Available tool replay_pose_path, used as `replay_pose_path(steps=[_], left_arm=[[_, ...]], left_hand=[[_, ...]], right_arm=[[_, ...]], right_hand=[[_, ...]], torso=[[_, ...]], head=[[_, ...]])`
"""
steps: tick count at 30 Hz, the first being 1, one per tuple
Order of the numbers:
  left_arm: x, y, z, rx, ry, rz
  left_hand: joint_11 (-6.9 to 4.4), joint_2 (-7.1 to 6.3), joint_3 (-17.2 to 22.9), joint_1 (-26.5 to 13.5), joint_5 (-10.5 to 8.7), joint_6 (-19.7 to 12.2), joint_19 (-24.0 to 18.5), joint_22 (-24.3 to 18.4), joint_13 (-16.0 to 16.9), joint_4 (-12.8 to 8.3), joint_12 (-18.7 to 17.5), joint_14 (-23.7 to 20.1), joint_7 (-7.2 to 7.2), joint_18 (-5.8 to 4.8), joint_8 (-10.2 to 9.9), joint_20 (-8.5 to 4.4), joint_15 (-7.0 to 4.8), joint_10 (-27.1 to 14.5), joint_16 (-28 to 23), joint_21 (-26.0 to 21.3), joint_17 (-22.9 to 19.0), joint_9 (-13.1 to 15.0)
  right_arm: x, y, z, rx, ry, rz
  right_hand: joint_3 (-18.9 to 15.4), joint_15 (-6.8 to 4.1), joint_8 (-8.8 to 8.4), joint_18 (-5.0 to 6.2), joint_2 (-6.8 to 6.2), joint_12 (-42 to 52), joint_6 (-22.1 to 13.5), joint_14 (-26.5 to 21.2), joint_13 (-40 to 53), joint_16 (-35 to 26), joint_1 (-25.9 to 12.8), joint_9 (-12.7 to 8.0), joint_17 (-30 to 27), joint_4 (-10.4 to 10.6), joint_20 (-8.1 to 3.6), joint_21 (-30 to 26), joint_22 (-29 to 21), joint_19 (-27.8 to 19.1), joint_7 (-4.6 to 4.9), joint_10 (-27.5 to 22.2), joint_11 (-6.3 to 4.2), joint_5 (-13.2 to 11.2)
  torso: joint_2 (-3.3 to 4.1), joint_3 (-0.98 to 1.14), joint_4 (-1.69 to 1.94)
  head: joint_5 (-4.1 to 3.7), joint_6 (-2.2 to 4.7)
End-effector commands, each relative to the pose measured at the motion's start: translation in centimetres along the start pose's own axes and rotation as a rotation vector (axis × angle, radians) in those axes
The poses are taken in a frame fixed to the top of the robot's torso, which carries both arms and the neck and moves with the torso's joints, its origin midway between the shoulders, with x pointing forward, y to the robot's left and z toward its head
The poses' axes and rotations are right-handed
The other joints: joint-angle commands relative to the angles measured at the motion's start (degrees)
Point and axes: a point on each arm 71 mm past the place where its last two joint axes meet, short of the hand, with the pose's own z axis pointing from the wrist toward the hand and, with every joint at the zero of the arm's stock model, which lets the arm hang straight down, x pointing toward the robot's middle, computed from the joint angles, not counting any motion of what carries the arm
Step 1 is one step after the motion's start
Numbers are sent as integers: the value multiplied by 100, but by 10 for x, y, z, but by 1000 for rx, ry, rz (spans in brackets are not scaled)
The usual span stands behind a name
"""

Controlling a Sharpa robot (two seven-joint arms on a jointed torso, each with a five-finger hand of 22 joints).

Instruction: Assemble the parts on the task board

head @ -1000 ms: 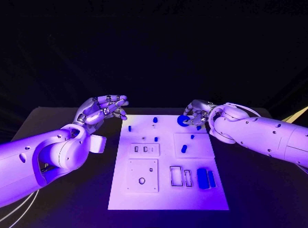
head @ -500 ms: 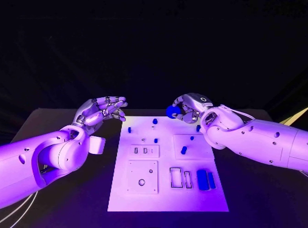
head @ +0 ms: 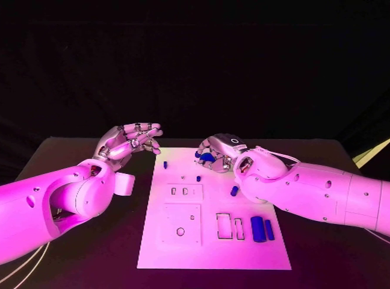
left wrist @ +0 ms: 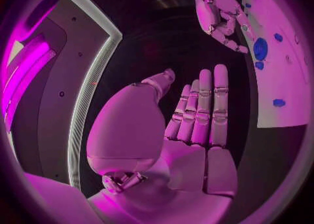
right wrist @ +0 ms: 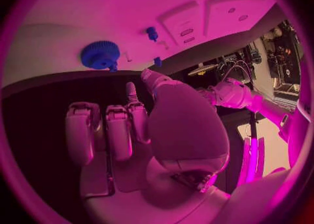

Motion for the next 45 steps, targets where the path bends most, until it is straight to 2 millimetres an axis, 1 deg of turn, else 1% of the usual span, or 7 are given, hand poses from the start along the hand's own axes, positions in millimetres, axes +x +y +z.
replay_pose_path(steps=[1,15,21,24,26,32,45], left_arm=[[2,-1,1,3,6,-3],[0,-1,0,3,3,-1],[0,-1,0,4,3,-1],[0,-1,0,4,3,-1],[0,-1,0,4,4,-2],[1,-1,0,4,5,-3],[2,0,2,4,8,-2]], left_hand=[[6,5,354,-104,58,12,-69,94,79,-4,-58,-71,8,116,52,-19,-19,40,132,88,104,100],[5,5,356,-104,58,12,-71,96,79,-6,-57,-72,8,116,53,-19,-19,40,134,92,105,101],[4,5,360,-100,58,12,-74,99,79,-10,-56,-72,7,117,53,-19,-20,41,137,99,107,102],[4,5,360,-100,58,12,-74,99,79,-10,-56,-72,7,117,53,-19,-20,41,137,99,107,102],[4,5,360,-100,58,12,-74,99,79,-10,-56,-72,7,117,53,-19,-20,41,137,99,107,102],[4,5,360,-100,58,12,-74,99,79,-10,-56,-72,7,117,53,-19,-20,41,137,99,107,102],[3,1,366,-98,58,13,-80,106,80,-17,-54,-74,5,117,55,-20,-21,43,143,111,109,105]], right_arm=[[4,2,1,-2,14,-2],[4,-6,-2,19,6,6],[5,-15,-2,45,46,42],[6,-22,0,67,82,68],[6,-26,1,79,102,81],[7,-40,5,125,150,113],[3,-50,13,166,114,147]], right_hand=[[278,-20,41,-135,5,93,42,493,741,88,-128,57,1238,-18,-11,115,1211,404,23,134,-31,95],[339,-12,5,-138,-63,88,10,493,744,88,-183,42,1235,-67,-9,122,1221,410,40,136,-19,93],[384,16,-74,-137,-212,67,-84,493,728,89,-269,13,1235,-144,11,116,1219,406,81,120,16,64],[332,72,-260,-127,-483,-15,-356,494,637,95,-328,-47,1244,-297,61,81,1191,380,143,30,78,88],[252,88,-337,-122,-534,-52,-476,494,596,98,-335,-67,1250,-344,80,67,1181,369,159,-14,95,152],[-13,116,-455,-118,-494,-99,-663,497,551,107,-277,-91,1268,-395,110,51,1173,359,186,-72,122,209],[-26,124,-444,-122,-326,-68,-619,499,601,113,-264,-71,1278,-360,121,62,1189,369,196,-39,130,360]], torso=[[4,1,-3],[-1,20,-24],[3,19,-23],[7,19,-16],[10,16,-14],[7,11,-17],[2,6,0]], head=[[15,-7],[21,14],[22,17],[20,20],[17,15],[20,-7],[35,-27]])
